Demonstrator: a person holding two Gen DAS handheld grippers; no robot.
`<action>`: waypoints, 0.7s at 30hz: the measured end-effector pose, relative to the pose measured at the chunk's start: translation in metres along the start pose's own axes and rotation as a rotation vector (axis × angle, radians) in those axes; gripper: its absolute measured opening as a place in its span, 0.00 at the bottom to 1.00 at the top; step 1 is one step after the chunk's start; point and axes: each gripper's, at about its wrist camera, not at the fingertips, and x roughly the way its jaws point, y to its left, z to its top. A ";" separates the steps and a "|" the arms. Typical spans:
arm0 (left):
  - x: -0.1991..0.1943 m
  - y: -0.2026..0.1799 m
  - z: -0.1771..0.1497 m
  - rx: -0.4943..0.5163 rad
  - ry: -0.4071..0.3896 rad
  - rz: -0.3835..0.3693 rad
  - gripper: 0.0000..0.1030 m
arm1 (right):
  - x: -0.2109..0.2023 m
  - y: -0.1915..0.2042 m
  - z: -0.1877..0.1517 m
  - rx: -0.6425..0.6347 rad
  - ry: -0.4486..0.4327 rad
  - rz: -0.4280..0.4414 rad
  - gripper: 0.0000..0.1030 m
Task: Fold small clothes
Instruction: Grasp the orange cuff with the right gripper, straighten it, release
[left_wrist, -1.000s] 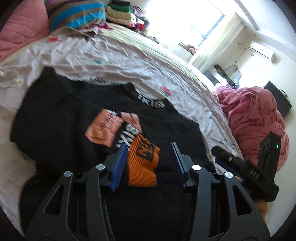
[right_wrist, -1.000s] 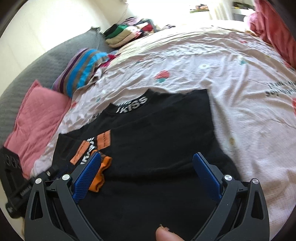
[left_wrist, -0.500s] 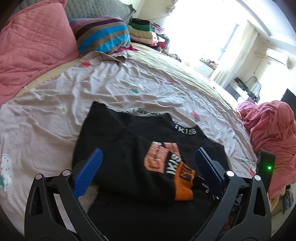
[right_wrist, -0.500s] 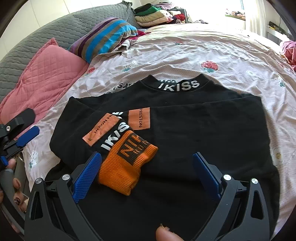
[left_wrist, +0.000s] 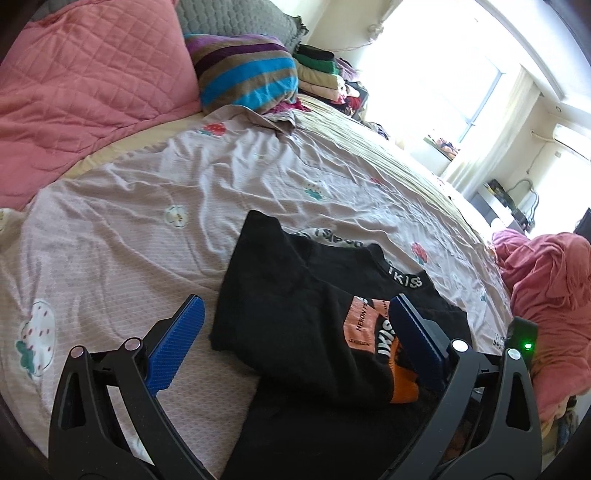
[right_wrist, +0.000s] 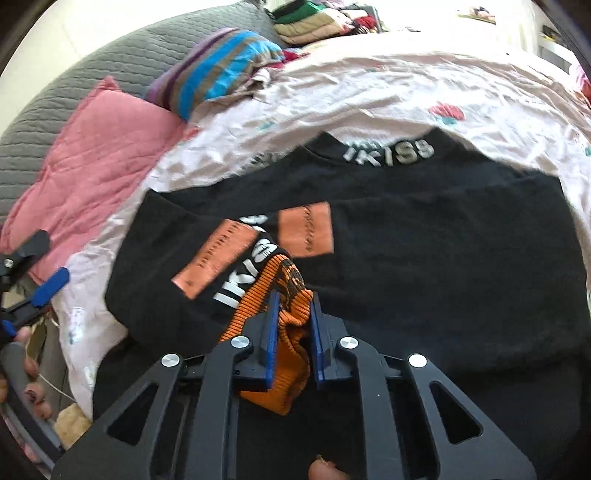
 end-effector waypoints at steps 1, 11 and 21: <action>-0.001 0.001 0.000 -0.005 -0.001 0.001 0.91 | -0.005 0.005 0.003 -0.024 -0.022 0.008 0.13; -0.011 0.002 0.007 0.006 -0.004 0.024 0.91 | -0.056 0.035 0.050 -0.175 -0.160 0.037 0.12; -0.012 -0.011 0.017 0.043 -0.017 0.023 0.91 | -0.094 -0.003 0.069 -0.208 -0.270 -0.107 0.12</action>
